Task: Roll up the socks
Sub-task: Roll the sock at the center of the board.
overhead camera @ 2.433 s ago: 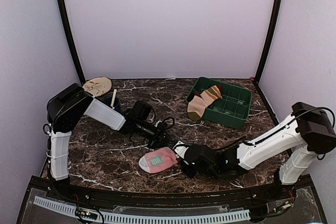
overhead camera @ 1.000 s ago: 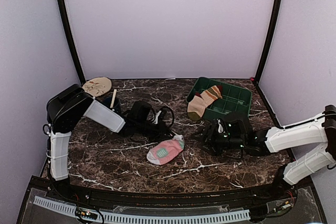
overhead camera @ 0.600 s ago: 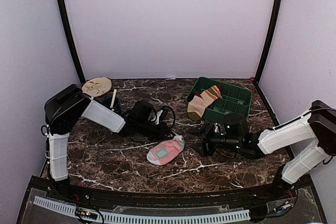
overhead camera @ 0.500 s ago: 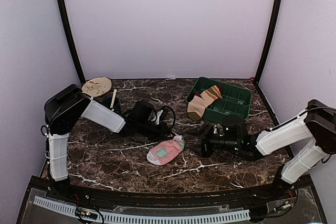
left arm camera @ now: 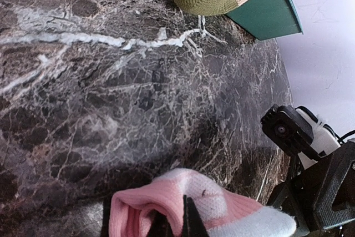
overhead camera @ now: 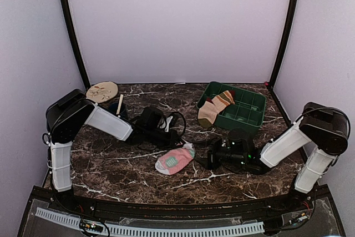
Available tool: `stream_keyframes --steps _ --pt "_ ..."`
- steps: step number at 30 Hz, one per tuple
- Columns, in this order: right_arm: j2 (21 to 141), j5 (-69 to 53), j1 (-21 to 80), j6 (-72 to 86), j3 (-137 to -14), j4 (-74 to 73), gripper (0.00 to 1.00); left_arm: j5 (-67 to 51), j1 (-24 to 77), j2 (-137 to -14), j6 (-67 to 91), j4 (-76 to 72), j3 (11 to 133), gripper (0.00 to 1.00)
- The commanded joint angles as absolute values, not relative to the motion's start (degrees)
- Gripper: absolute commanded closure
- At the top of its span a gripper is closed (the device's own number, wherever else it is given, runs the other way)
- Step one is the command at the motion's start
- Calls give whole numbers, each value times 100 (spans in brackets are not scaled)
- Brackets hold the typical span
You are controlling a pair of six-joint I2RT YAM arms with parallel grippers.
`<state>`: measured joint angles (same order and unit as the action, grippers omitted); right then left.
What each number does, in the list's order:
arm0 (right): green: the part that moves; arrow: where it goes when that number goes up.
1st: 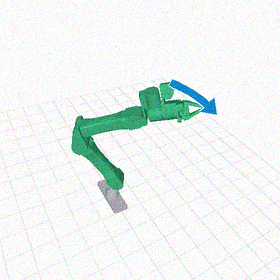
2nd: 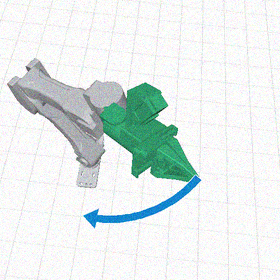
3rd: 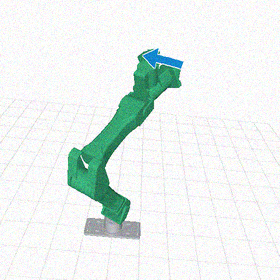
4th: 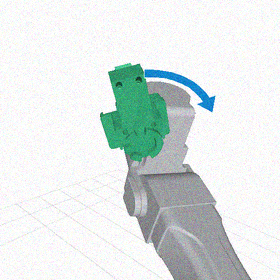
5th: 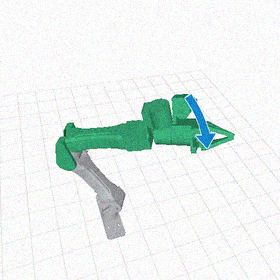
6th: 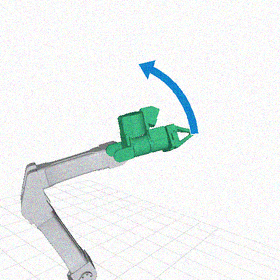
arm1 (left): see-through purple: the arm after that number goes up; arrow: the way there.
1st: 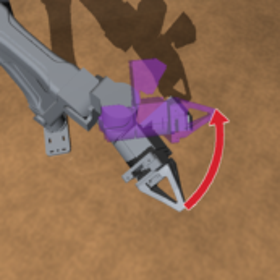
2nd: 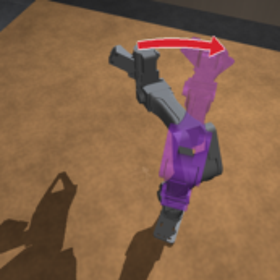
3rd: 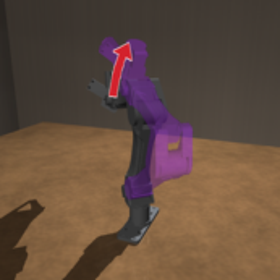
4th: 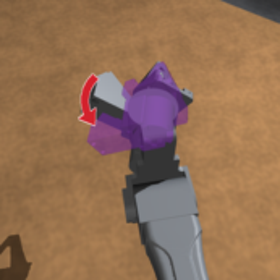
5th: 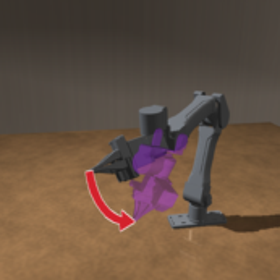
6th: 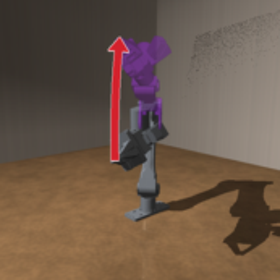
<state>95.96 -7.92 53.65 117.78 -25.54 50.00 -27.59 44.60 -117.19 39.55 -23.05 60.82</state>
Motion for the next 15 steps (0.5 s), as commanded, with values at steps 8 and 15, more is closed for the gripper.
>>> stream_keyframes --steps 8,15 --pt "10237 -684 5311 12244 -2845 6011 37 -2580 4518 -11435 3701 -2143 6145 100" --pt "10387 -729 5210 12310 -3055 5993 37 -2530 4552 -11434 3606 -2068 6204 100"
